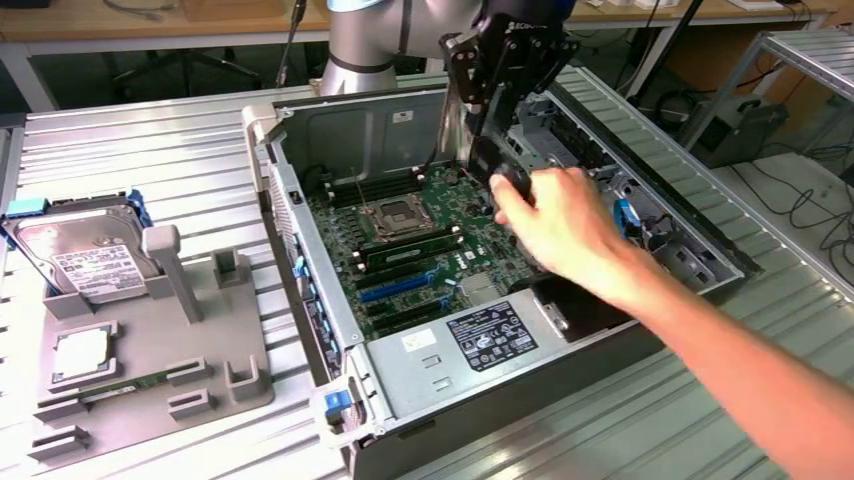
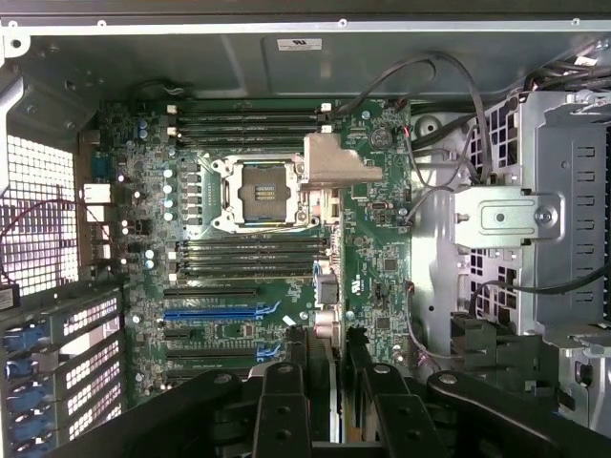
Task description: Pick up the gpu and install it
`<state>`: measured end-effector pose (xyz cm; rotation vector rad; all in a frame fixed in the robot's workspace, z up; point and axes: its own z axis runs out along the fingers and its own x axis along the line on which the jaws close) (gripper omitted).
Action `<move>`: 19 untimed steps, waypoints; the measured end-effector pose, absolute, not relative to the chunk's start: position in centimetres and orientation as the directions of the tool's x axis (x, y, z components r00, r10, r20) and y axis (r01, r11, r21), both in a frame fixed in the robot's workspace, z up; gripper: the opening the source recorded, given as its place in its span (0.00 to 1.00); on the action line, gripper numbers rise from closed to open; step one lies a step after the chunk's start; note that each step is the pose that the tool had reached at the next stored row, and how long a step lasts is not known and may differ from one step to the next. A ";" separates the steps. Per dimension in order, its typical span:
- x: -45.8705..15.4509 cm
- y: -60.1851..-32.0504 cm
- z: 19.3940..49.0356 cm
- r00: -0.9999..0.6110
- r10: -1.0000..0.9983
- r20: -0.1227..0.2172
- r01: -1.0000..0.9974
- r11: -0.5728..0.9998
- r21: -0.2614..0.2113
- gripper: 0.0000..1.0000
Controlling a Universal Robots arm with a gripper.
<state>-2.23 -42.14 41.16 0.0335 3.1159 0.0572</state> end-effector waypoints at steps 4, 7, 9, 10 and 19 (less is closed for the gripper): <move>-2.2 -42.1 41.2 -0.999 0.022 -0.025 0.021 0.999 0.037 0.53; -2.2 -42.1 41.2 -0.999 0.022 -0.025 0.021 0.999 0.037 0.53; -2.2 -42.1 41.2 -0.999 0.022 -0.025 0.021 0.999 0.037 0.53; -2.2 -42.1 41.2 -0.999 0.022 -0.025 0.021 0.999 0.037 0.53; -2.2 -42.1 41.2 -0.999 0.022 -0.025 0.021 0.999 0.037 0.11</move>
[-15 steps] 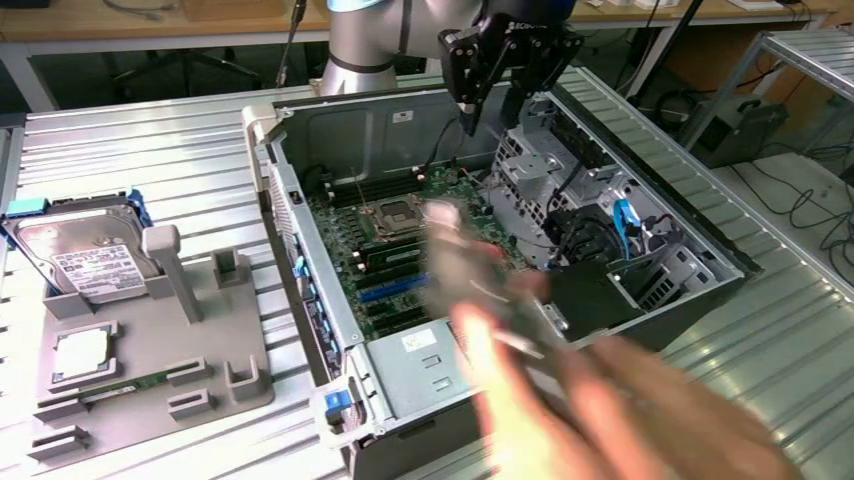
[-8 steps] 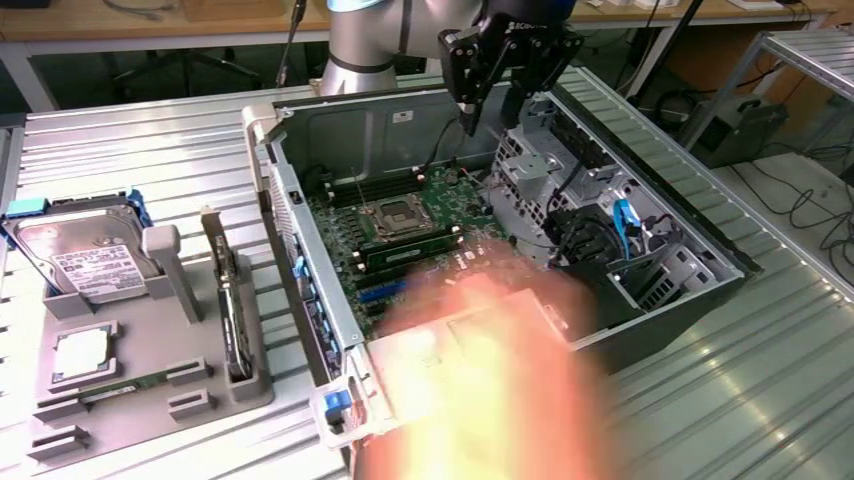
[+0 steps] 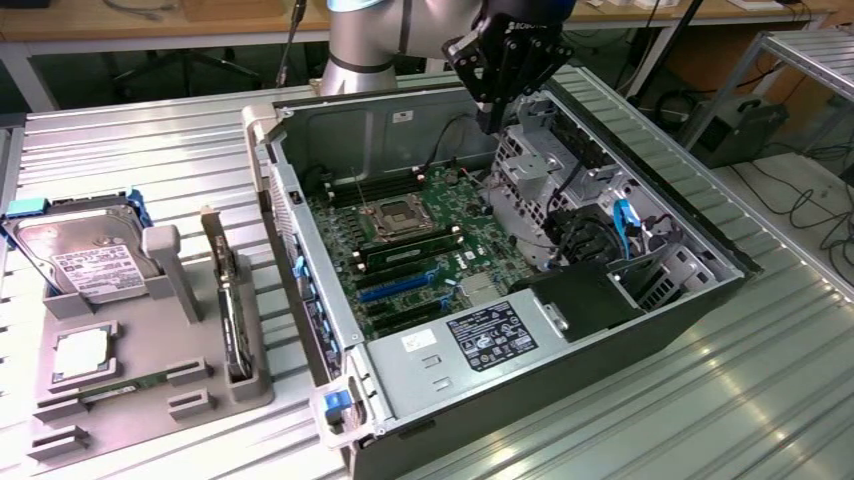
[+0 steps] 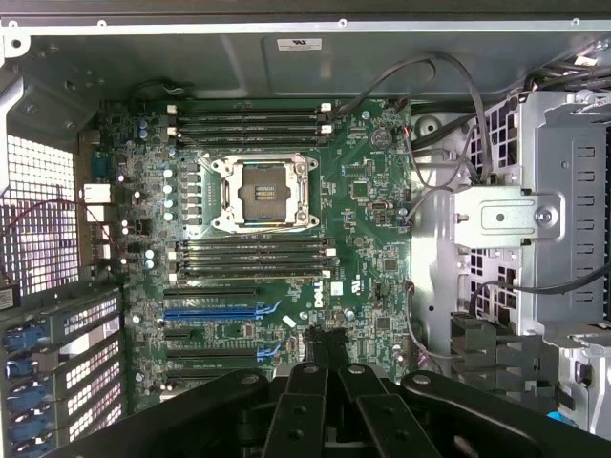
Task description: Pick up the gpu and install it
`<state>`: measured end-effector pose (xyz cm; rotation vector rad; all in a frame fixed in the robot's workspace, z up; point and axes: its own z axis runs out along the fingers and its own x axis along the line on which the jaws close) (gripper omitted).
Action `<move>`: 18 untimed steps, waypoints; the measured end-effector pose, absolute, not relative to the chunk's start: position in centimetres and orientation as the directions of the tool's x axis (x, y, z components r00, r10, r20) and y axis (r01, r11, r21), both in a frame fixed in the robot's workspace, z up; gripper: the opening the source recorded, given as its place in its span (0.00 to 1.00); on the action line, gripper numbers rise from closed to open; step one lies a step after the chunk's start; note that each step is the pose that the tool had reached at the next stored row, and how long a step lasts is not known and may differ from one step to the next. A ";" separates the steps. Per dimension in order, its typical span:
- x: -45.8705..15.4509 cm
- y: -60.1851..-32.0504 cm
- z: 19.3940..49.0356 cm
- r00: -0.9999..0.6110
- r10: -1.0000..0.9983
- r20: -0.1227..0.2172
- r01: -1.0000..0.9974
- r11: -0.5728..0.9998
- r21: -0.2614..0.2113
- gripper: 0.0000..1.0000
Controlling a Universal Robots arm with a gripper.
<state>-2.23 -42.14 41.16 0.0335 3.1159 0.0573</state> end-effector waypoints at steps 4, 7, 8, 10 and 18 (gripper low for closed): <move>-2.2 -42.1 41.2 -0.999 0.022 -0.025 0.021 0.999 0.037 0.11; -2.2 -42.1 41.2 -0.999 0.022 -0.025 0.021 0.999 0.037 0.11; -2.2 -42.1 41.2 -0.999 0.022 -0.025 0.021 0.999 0.037 0.11; -2.2 -42.1 41.2 -0.999 0.022 -0.025 0.021 0.999 0.037 0.11; -2.4 -42.1 41.2 -0.999 0.022 -0.025 0.021 0.999 0.037 0.11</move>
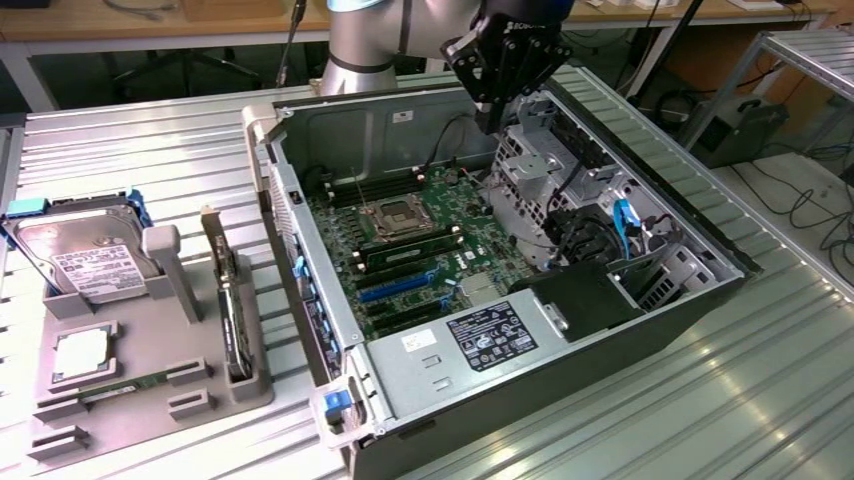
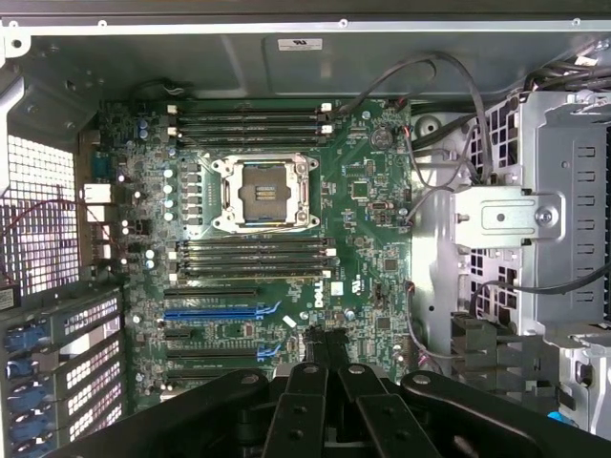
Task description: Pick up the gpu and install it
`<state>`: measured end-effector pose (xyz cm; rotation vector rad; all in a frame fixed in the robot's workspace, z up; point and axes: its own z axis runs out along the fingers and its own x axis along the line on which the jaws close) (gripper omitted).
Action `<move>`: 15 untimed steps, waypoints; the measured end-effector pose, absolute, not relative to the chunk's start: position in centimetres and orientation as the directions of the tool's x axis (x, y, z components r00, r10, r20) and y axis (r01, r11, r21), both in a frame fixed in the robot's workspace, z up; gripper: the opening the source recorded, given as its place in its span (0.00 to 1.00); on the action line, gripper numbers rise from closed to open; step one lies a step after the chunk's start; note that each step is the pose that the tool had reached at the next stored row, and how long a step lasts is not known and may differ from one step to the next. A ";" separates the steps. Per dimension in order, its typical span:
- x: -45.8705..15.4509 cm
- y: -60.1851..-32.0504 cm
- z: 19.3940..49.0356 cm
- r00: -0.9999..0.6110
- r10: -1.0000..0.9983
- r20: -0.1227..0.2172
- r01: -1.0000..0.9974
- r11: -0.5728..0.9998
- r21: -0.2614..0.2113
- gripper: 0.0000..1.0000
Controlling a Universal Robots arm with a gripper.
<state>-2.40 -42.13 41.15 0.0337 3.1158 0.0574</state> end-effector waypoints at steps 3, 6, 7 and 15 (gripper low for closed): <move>-3.0 -42.1 41.1 -0.999 0.022 -0.025 0.021 0.999 0.037 0.11; -4.6 -42.1 40.9 -0.999 0.022 -0.025 0.021 0.999 0.037 0.11; -5.1 -42.1 40.8 -0.999 0.022 -0.025 0.021 0.999 0.037 0.11; -9.1 -42.1 40.4 -0.999 0.022 -0.025 0.021 0.999 0.037 0.11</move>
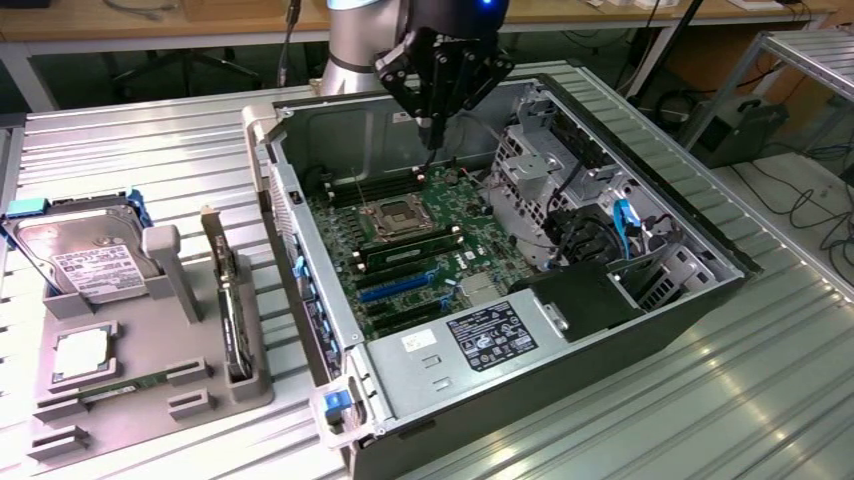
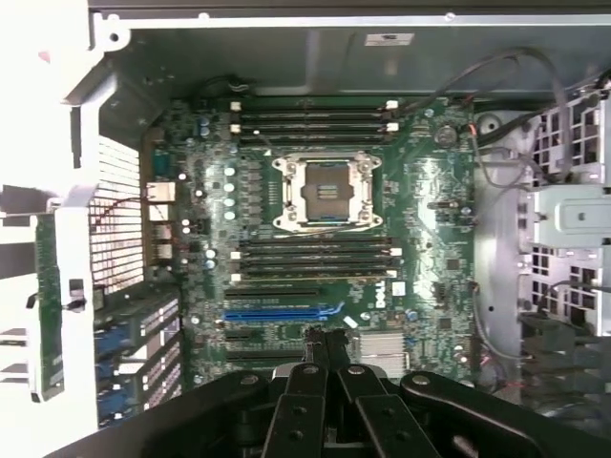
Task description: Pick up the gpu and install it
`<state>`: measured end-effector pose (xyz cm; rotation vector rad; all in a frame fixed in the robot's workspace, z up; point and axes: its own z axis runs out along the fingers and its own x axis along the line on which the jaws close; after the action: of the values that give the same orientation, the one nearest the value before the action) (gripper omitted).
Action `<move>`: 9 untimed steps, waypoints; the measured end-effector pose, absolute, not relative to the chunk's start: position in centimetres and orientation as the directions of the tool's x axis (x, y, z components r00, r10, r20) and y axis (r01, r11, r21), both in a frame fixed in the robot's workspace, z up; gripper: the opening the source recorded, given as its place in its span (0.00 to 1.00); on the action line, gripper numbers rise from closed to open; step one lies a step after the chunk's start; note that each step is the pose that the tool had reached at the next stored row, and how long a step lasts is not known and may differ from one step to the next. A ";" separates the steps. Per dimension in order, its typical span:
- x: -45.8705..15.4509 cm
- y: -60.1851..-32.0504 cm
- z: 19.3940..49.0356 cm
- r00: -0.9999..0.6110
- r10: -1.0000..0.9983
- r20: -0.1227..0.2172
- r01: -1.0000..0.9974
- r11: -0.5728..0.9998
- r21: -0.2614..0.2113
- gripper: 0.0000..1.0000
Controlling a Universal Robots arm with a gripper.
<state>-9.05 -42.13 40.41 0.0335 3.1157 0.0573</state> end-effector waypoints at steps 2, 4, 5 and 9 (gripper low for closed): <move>-9.8 -42.1 40.4 -0.999 0.022 -0.025 0.021 0.999 0.037 0.11; -10.5 -42.1 40.4 -0.999 0.022 -0.025 0.021 0.999 0.037 0.11; -10.8 -42.1 40.4 -0.999 0.022 -0.025 0.021 0.999 0.037 0.11; -12.0 -42.1 40.4 -0.999 0.022 -0.025 0.021 0.999 0.037 0.11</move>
<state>-11.97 -42.13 40.36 0.0336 3.1159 0.0572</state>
